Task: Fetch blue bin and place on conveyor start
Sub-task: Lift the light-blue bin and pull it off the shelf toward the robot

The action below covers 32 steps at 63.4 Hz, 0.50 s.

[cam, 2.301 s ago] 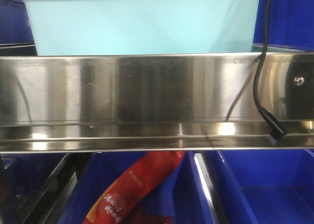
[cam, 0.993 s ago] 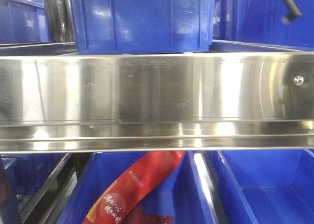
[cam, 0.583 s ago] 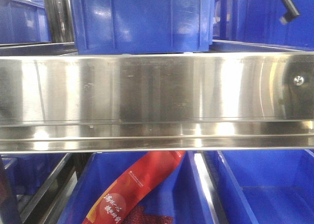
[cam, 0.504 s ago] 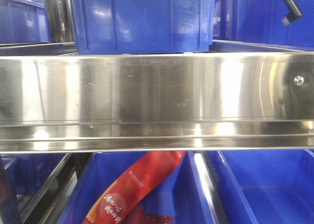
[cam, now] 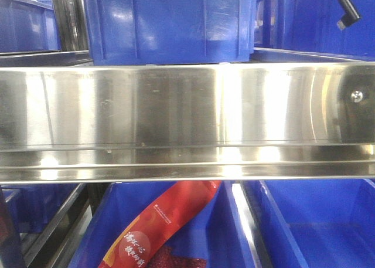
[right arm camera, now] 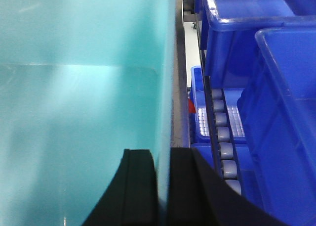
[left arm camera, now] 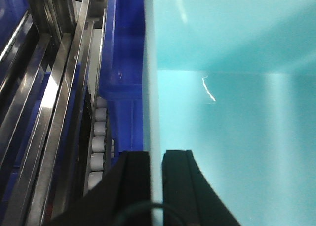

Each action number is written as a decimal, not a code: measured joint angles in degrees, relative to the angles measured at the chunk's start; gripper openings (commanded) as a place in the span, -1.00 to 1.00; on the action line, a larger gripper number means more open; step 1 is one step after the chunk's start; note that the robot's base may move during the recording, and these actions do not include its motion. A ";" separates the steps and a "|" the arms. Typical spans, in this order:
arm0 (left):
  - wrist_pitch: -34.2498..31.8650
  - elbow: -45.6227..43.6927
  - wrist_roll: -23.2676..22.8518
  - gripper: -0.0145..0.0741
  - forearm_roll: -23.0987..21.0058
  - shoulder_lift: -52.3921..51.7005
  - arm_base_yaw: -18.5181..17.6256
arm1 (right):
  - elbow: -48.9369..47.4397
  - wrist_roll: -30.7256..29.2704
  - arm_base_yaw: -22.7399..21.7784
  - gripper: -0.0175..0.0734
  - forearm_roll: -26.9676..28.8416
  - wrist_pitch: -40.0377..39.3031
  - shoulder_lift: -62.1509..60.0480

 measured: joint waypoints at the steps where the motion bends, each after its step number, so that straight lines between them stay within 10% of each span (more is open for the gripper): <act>1: 0.00 0.00 0.00 -0.92 0.00 0.00 0.00 | 0.00 0.00 0.00 -0.97 0.00 0.00 0.00; 32: -0.10 0.00 0.10 -0.92 0.11 0.00 0.00 | -0.08 0.00 0.00 -0.97 -0.32 -0.71 0.00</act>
